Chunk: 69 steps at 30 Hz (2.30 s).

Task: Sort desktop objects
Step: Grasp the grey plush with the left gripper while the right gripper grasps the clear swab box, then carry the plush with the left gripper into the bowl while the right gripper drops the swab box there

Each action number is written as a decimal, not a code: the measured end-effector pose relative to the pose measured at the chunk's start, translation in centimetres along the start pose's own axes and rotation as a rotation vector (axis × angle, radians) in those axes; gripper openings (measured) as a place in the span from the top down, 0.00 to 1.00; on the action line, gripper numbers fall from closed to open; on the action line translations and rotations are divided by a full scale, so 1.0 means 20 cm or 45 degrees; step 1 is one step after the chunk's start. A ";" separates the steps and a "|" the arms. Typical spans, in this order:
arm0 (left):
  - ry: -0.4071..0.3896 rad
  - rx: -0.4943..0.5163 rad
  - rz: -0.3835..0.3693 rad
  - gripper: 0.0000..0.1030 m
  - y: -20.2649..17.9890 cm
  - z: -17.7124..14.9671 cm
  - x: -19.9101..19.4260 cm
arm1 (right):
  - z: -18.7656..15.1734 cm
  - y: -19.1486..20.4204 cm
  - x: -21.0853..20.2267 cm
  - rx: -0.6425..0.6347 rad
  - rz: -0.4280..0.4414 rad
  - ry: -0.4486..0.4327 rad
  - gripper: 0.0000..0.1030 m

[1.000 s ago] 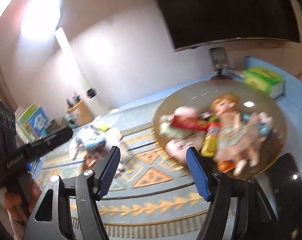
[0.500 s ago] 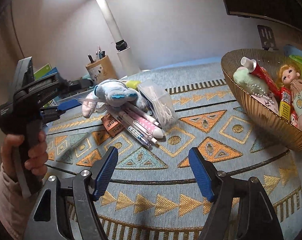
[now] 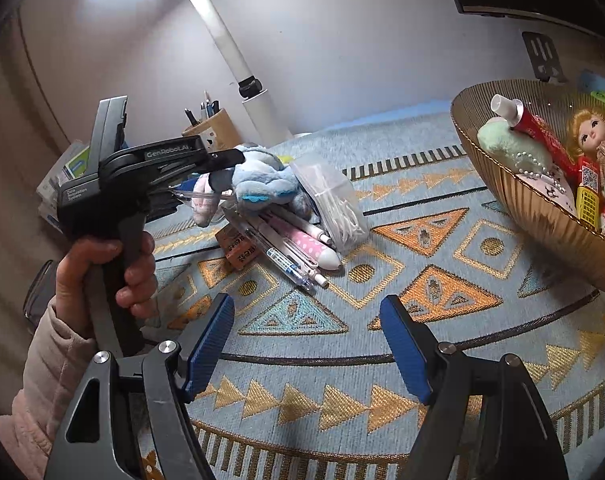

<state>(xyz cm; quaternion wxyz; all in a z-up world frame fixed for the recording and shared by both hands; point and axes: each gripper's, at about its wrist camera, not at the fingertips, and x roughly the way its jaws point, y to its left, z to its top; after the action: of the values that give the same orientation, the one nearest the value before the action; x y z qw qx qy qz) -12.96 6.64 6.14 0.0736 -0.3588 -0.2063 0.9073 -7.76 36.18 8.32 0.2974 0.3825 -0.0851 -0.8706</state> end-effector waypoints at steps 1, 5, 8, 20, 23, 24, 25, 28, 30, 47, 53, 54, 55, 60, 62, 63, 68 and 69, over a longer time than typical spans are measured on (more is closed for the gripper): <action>-0.007 -0.001 -0.015 0.64 0.01 0.00 -0.05 | 0.00 0.00 0.00 -0.003 -0.001 -0.003 0.27; -0.034 0.006 -0.100 0.64 0.07 -0.05 -0.32 | 0.00 0.02 0.01 -0.021 -0.022 0.001 0.27; 0.008 0.053 -0.116 0.64 0.11 -0.11 -0.47 | 0.00 0.03 0.02 -0.043 -0.044 0.021 0.27; 0.200 -0.104 -0.101 0.38 0.45 -0.40 -0.41 | 0.21 0.18 0.06 -0.194 -0.200 0.042 0.27; 0.193 -0.118 -0.128 0.32 0.44 -0.42 -0.38 | 0.29 0.17 0.16 -0.205 -0.282 0.058 0.27; 0.210 -0.111 -0.133 0.32 0.42 -0.43 -0.36 | 0.31 0.16 0.19 -0.195 -0.280 0.059 0.27; 0.208 -0.107 -0.128 0.31 0.41 -0.44 -0.35 | 0.32 0.14 0.23 -0.182 -0.285 0.058 0.27; 0.174 -0.083 -0.070 0.30 0.37 -0.44 -0.35 | 0.35 0.13 0.33 -0.182 -0.343 0.070 0.27; 0.165 -0.065 -0.028 0.30 0.34 -0.44 -0.34 | 0.36 0.13 0.39 -0.195 -0.382 0.072 0.27; 0.075 0.162 0.068 0.46 0.17 -0.49 -0.32 | 0.33 0.06 0.44 -0.156 -0.266 0.060 0.71; -0.022 0.147 -0.015 0.47 0.19 -0.49 -0.40 | 0.31 0.11 0.21 -0.146 -0.223 -0.065 0.71; -0.031 0.150 -0.017 0.47 0.18 -0.48 -0.40 | 0.30 0.12 0.18 -0.145 -0.214 -0.076 0.71; -0.037 0.155 -0.020 0.47 0.18 -0.49 -0.41 | 0.29 0.12 0.14 -0.146 -0.206 -0.082 0.71; -0.075 0.205 0.041 0.47 0.12 -0.49 -0.43 | 0.19 0.11 -0.03 -0.127 -0.201 -0.093 0.71; -0.086 0.236 0.089 0.47 0.06 -0.51 -0.44 | 0.16 0.09 -0.08 -0.126 -0.217 -0.090 0.71; -0.088 0.257 0.119 0.47 0.03 -0.51 -0.45 | 0.14 0.07 -0.10 -0.128 -0.234 -0.083 0.71; -0.069 0.341 0.193 0.47 -0.18 -0.52 -0.43 | 0.06 -0.07 -0.22 -0.041 -0.251 -0.082 0.71; -0.067 0.350 0.178 0.47 -0.21 -0.52 -0.42 | 0.06 -0.09 -0.24 -0.029 -0.257 -0.089 0.71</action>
<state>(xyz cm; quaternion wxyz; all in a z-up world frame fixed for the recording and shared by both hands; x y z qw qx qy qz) 0.22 11.45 6.40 0.0531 -0.3348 -0.0563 0.9391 -6.80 40.30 11.43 0.2095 0.3552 -0.0464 -0.9098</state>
